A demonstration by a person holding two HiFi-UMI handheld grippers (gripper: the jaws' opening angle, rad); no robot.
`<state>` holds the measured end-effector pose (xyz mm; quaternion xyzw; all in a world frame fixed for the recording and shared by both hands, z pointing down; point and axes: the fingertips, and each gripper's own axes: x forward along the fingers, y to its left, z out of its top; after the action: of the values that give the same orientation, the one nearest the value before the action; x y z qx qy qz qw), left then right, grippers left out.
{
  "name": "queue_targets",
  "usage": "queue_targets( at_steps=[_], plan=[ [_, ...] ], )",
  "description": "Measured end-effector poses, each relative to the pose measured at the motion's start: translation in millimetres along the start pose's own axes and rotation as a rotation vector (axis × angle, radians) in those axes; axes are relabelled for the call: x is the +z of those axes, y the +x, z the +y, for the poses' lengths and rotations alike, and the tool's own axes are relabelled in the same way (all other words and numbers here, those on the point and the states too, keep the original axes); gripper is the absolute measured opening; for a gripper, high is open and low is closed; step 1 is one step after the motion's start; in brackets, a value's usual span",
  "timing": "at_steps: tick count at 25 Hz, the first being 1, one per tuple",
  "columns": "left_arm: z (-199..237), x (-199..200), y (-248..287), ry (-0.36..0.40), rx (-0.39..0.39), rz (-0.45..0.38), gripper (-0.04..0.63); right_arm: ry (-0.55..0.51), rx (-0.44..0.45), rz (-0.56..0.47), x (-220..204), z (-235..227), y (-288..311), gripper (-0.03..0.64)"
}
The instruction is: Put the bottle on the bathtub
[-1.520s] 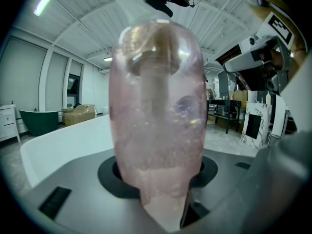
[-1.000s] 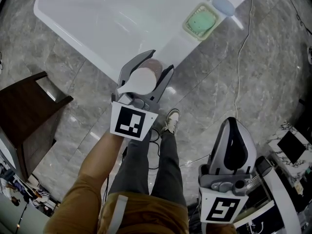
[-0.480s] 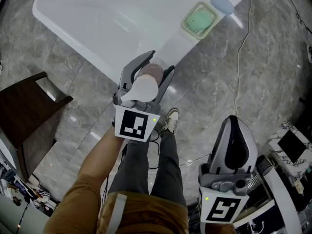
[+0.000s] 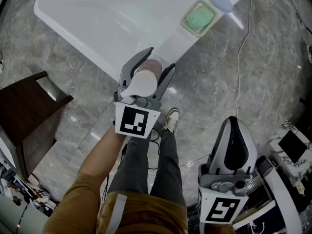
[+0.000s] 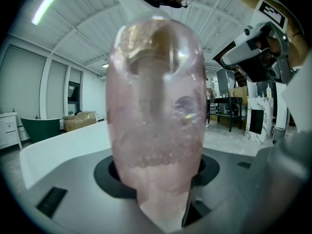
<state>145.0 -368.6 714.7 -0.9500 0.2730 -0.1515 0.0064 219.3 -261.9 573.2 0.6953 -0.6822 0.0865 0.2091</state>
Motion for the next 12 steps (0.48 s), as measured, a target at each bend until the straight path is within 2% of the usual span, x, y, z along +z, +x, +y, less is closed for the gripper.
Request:
queue_targets(
  at_steps=[9,12],
  plan=[
    [1.2,9.7,-3.9,0.007,0.015,-0.013,0.311,0.019,-0.015,-0.020,2.4,-2.2,-16.6,0.003],
    [2.6,11.9,-7.7,-0.002,0.029,-0.011,0.312,0.019,-0.019,-0.025,3.2,-3.1,-24.1,0.003]
  ],
)
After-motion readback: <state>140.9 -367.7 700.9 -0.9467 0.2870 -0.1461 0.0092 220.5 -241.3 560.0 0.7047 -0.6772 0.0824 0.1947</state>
